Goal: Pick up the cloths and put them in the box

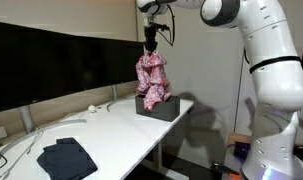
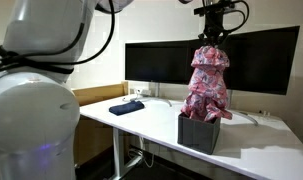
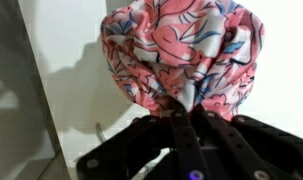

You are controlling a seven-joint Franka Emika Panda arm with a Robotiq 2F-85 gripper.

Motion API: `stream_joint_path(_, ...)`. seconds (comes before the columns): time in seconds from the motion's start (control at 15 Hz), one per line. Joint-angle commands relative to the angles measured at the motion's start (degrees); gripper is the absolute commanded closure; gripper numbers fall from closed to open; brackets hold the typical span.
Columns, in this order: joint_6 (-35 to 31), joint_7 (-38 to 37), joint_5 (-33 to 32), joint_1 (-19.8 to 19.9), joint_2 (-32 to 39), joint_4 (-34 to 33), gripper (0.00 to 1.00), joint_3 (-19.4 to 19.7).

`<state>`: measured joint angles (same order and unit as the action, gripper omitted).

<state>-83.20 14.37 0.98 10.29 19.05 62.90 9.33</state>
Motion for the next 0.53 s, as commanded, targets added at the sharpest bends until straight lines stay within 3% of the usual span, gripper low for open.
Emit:
stream_joint_path(0.0, -4.51, 1.00, 0.08, -0.24, -1.59, 7.33, 0.90, -0.28)
stream_joint_path(0.47, -26.73, -3.28, -6.24, -3.69, -5.22, 26.87, 0.91, 0.06)
